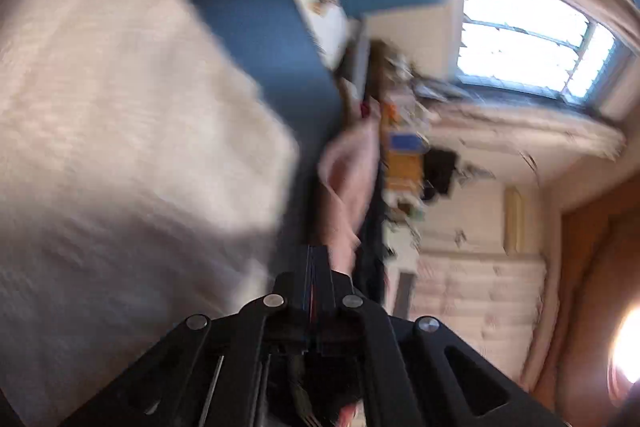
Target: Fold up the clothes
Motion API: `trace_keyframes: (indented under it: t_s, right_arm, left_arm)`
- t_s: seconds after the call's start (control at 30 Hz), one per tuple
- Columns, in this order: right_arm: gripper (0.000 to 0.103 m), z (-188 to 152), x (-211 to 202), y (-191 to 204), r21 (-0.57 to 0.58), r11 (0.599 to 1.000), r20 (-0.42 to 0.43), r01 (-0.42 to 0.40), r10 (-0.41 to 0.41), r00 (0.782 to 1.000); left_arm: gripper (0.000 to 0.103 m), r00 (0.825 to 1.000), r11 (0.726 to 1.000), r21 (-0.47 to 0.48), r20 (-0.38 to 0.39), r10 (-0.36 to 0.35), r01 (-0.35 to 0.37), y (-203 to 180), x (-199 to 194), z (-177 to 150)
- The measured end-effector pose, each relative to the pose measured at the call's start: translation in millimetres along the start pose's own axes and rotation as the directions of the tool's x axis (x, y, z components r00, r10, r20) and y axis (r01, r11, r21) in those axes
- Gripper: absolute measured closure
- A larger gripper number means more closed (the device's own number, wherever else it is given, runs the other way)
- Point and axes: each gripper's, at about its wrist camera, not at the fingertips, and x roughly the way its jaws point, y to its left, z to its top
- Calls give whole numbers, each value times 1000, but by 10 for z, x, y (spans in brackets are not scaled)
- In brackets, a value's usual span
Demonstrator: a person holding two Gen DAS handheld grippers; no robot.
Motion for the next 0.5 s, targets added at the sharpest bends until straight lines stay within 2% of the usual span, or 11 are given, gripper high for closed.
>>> trace_keyframes:
  t_s: [0.17, 0.27, 0.4, 0.5]
  right_arm:
    - [80, -62, -153, -25, 17, 1000, 13, 13, -14, 1000]
    - [77, -163, -325, 7, 1, 998, 9, 61, -61, 998]
    - [77, -287, -708, 35, -9, 993, 3, 114, -114, 993]
    - [75, -325, -1053, 102, -12, 993, 23, 117, -117, 993]
  left_arm:
    - [94, 999, 985, 170, 8, -39, 37, -524, -396, -79]
    - [90, 994, 970, 233, 105, 43, -67, -519, -805, -83]
    - [89, 957, 956, 205, 241, 159, -210, -119, -1449, -135]
    - [89, 917, 943, 144, 318, 242, -299, 317, -1825, -195]
